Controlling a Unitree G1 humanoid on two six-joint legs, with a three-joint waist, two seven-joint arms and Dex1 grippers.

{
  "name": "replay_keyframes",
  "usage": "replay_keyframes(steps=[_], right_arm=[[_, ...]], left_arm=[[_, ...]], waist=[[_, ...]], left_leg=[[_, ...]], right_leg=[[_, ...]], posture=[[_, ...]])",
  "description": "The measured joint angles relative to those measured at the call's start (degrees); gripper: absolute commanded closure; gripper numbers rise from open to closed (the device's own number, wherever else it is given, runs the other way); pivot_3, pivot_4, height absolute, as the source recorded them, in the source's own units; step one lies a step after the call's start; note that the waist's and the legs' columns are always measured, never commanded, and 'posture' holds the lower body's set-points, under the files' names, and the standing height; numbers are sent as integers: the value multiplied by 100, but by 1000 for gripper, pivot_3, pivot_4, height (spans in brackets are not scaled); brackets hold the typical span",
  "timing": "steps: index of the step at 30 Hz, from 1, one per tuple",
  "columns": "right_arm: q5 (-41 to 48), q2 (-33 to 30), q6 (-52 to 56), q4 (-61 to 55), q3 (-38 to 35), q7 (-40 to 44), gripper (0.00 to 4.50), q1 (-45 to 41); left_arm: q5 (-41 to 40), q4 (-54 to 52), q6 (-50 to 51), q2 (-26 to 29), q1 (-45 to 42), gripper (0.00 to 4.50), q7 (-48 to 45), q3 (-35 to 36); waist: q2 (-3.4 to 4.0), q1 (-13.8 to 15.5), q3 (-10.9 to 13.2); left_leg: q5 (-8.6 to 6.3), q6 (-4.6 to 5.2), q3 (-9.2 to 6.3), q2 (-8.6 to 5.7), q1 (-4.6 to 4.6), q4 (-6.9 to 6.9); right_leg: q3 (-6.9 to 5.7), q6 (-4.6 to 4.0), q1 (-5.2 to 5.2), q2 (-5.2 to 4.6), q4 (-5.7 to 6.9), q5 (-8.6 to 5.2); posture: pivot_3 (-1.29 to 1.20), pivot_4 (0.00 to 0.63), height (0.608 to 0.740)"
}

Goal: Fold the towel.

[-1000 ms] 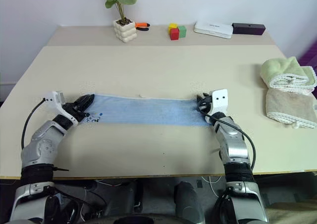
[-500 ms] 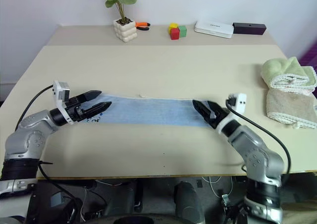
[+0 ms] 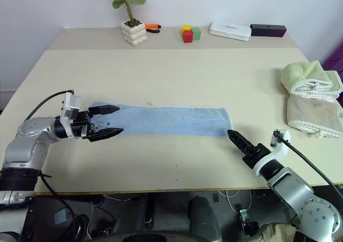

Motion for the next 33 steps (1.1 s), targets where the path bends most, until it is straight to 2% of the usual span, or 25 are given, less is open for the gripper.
replay_keyframes(steps=[7,17,20,25,27,33], right_arm=[[468,71,-274,12,324,-444,52,4],[490,282,-791,796,640,-722,52,-817],[382,341,-887,878,748,-704,911,-839],[304,446,-1011,1039,791,-711,3482,-889],[286,448,-1018,979,842,-711,4397,-974],[-7,362,-1095,1033,882,-595,4491,-1103]], left_arm=[[4,-23,-70,122,75,2,-108,1],[-62,-501,62,250,443,2,39,168],[-64,-535,88,253,519,0,134,186],[-70,-607,127,280,563,0,245,217],[-100,-697,170,280,605,0,256,220],[-192,-743,287,280,760,0,250,233]], waist=[[-1,-11,-1],[-10,-24,-6],[-16,-21,-9],[-20,-38,-13],[-43,-51,-26],[-68,-26,-41]], left_leg=[[0,1,-4,1,-1,-1],[-1,1,-2,3,2,1],[-1,1,-3,4,3,2],[-1,2,-3,6,7,-3],[-1,2,-3,10,9,-3],[-1,2,-2,10,10,0]], right_leg=[[0,1,-2,2,0,0],[0,-1,2,2,2,-1],[0,0,2,2,2,-1],[0,0,2,4,2,0],[0,0,3,8,2,-1],[-1,-15,7,4,2,-8]], posture=[[0,150,740],[0,150,740],[0,150,740],[0,150,740],[0,150,740],[0,150,740]])
